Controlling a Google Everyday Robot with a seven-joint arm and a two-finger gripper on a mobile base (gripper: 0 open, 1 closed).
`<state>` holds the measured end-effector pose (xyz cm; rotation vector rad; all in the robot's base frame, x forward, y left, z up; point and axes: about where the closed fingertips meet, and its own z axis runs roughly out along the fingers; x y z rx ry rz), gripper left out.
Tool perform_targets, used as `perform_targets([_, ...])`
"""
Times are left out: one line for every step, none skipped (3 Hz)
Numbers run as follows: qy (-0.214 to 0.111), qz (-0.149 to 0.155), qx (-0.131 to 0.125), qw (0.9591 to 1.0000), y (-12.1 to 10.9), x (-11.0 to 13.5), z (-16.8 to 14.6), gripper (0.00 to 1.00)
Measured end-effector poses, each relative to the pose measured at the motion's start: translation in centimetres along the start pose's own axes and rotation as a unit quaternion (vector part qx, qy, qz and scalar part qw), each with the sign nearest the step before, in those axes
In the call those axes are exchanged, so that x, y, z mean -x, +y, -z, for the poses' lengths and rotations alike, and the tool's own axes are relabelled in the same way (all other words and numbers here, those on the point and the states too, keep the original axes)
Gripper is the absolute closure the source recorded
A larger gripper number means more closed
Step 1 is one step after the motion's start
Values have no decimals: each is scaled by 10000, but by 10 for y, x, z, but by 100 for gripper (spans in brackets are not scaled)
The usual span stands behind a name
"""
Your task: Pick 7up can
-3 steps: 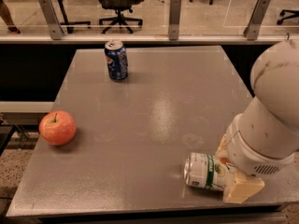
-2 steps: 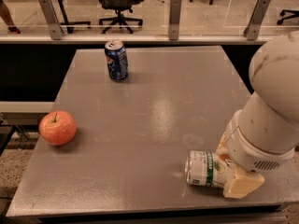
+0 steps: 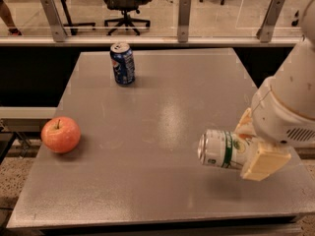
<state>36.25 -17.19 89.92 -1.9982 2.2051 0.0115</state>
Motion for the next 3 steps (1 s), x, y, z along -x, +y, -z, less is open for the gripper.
perform_targets([-287, -12, -36, 9996, -10, 7, 31, 100])
perform_targets([-700, 126, -181, 9973, -20, 23, 76, 100])
perform_targets([-718, 134, -292, 9969, -22, 26, 79, 100])
